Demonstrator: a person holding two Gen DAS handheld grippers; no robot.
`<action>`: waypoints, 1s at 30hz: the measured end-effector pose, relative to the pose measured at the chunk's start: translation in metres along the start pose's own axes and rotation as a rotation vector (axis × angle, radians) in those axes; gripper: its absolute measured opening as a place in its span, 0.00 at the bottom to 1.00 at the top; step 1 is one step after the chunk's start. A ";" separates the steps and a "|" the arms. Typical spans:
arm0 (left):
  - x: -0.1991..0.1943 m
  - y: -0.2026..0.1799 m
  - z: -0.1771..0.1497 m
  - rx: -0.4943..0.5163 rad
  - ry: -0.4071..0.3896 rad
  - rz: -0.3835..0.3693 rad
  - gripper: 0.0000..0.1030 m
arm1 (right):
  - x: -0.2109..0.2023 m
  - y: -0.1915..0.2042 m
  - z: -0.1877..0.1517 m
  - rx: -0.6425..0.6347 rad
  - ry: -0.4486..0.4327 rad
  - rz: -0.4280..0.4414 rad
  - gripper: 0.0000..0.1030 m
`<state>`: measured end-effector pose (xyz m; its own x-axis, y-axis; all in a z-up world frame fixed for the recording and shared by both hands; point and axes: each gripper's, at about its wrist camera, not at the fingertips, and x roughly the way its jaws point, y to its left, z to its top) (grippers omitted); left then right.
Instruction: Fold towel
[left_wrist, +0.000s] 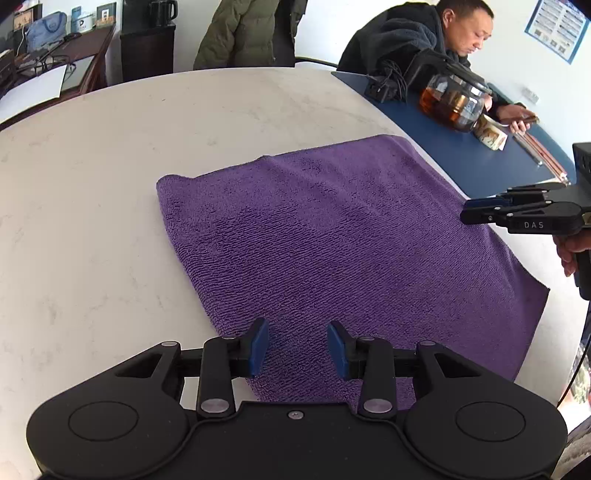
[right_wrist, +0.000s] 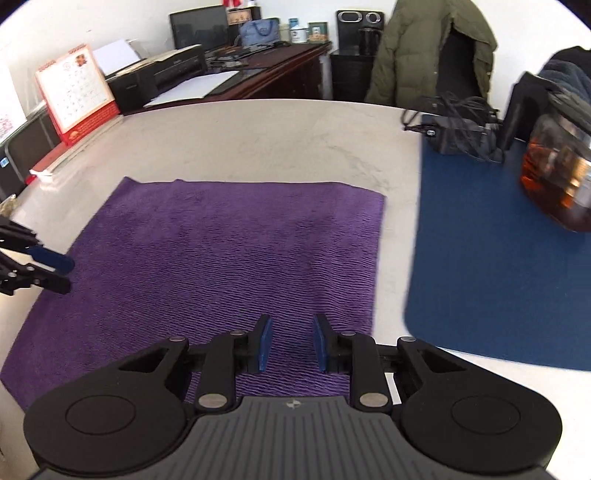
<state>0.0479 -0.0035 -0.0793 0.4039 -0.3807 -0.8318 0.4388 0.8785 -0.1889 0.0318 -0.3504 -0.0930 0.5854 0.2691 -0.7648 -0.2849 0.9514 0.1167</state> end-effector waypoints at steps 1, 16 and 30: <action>-0.001 0.002 0.000 -0.001 0.001 0.016 0.33 | -0.002 -0.005 -0.002 0.011 0.000 -0.015 0.25; -0.032 -0.087 -0.054 -0.027 0.079 0.058 0.32 | -0.062 0.033 -0.076 -0.154 -0.010 0.221 0.29; -0.052 -0.080 -0.068 -0.107 0.051 0.239 0.34 | -0.091 -0.016 -0.098 0.040 -0.073 0.084 0.29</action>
<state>-0.0627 -0.0344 -0.0563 0.4437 -0.1459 -0.8842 0.2470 0.9683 -0.0358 -0.0915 -0.4049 -0.0876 0.6146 0.3568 -0.7035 -0.3053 0.9299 0.2049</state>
